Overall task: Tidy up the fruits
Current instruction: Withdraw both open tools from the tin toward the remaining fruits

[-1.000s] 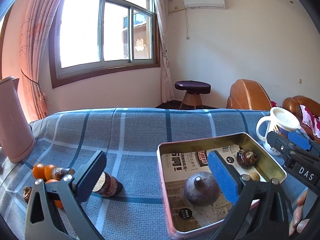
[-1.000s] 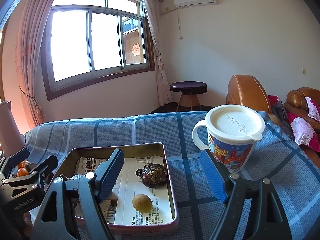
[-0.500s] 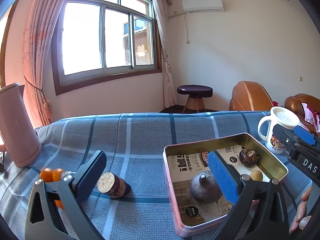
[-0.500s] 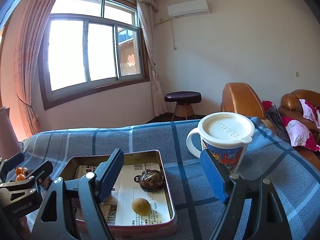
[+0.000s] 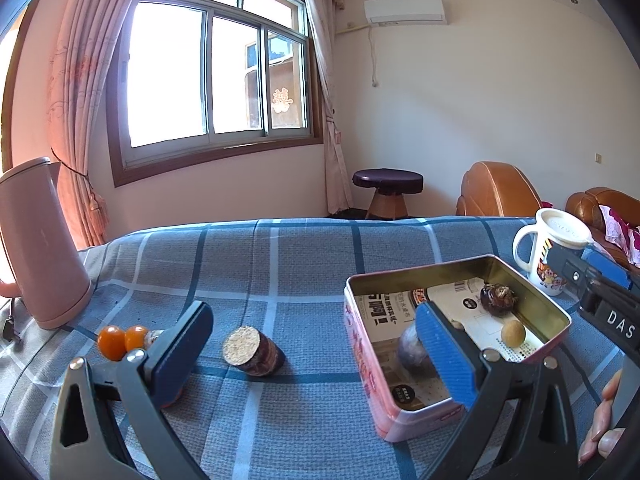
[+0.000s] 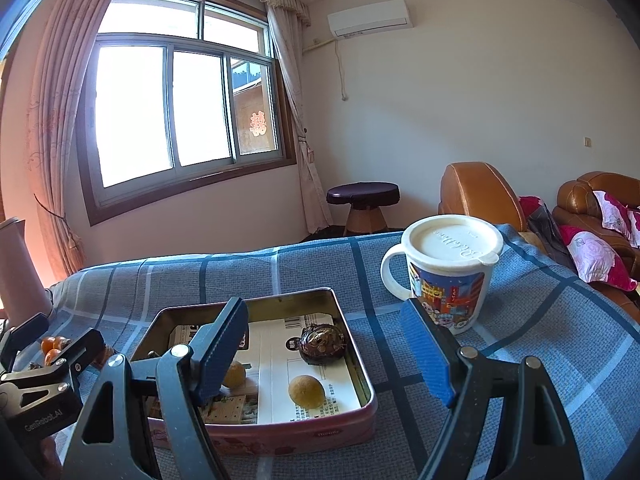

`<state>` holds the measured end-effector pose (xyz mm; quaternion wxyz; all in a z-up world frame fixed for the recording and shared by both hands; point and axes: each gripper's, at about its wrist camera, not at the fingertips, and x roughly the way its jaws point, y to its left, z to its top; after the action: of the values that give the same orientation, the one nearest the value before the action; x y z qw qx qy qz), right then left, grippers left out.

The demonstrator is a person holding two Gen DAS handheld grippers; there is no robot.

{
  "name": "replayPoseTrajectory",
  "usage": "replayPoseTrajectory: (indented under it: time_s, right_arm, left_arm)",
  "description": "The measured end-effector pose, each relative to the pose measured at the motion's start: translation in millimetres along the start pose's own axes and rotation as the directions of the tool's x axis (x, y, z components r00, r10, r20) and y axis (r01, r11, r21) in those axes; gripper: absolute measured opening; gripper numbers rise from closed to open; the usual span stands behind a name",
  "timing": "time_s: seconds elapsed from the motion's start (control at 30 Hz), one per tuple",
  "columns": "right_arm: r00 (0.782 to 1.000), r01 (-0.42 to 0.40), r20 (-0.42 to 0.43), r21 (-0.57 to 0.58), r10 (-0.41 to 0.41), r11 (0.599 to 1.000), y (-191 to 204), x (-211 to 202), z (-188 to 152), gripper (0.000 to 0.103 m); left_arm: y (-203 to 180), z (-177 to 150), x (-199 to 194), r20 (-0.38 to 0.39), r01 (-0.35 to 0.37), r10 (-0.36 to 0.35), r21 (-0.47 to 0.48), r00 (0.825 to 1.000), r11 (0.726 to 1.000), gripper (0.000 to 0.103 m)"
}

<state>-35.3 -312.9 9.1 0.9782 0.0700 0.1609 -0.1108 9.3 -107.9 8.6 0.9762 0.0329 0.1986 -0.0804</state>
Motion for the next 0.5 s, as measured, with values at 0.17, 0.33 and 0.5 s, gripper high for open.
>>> replayPoseTrajectory:
  time_s: [0.17, 0.33, 0.5]
  right_arm:
    - [1.000, -0.008, -0.003, -0.008, 0.008, 1.000, 10.8, -9.1, -4.7, 0.080]
    - [1.000, -0.026, -0.003, -0.034, 0.026, 0.999, 30.4, -19.2, -9.2, 0.080]
    - [0.998, -0.057, -0.011, -0.050, 0.056, 0.997, 54.6, -28.3, -14.7, 0.080]
  left_arm:
    - [9.3, -3.6, -6.8, -0.008, 0.008, -0.008, 0.005, 1.000, 1.000, 0.103]
    - [24.8, -8.0, -13.1, -0.020, 0.011, -0.011, -0.004, 1.000, 1.000, 0.103]
    - [43.3, -11.9, -16.4, -0.040, 0.013, -0.014, -0.027, 0.999, 1.000, 0.103]
